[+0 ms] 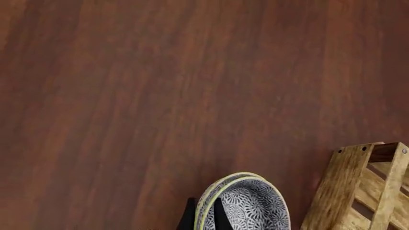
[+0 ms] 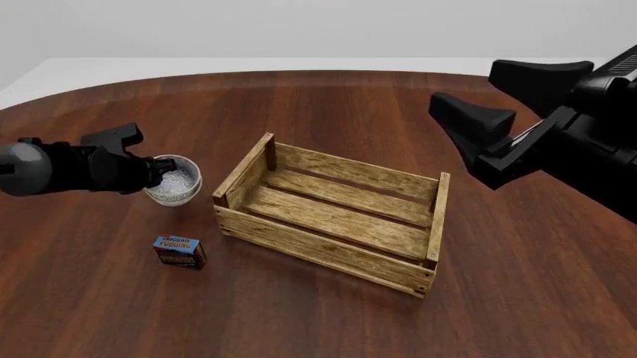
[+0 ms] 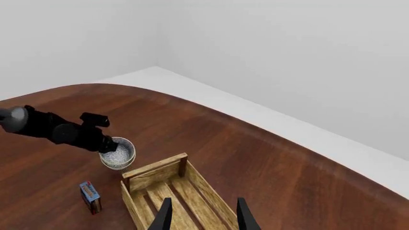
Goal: Stack the right bowl on the left bowl and place them in the tray.
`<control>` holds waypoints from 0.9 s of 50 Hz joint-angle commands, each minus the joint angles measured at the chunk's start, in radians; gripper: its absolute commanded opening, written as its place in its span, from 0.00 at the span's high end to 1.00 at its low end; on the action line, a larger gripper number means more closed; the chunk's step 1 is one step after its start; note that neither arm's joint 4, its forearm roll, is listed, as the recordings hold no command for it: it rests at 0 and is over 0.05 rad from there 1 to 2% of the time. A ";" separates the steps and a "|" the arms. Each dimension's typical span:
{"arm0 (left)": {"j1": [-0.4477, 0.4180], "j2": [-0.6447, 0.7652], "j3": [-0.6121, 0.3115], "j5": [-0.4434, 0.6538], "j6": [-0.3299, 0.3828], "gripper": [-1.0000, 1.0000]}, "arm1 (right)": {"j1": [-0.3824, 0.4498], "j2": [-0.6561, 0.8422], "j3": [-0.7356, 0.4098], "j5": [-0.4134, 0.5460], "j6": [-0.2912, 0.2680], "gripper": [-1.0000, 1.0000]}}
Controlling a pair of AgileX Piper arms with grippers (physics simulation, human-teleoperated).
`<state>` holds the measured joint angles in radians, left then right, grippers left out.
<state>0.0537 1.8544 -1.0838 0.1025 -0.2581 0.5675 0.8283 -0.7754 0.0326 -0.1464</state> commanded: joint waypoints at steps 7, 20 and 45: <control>-0.021 -0.141 0.004 0.027 -0.045 1.00 | -0.002 -0.002 -0.001 0.002 0.001 0.00; -0.033 -0.193 -0.027 0.075 -0.052 1.00 | -0.003 -0.022 -0.002 0.014 0.005 0.00; -0.123 -0.261 -0.112 0.166 -0.053 1.00 | -0.013 -0.056 -0.006 0.032 0.014 0.00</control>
<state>-0.0225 1.6573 -1.1616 0.2440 -0.2910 0.5562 0.7763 -0.7804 0.0625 -0.1329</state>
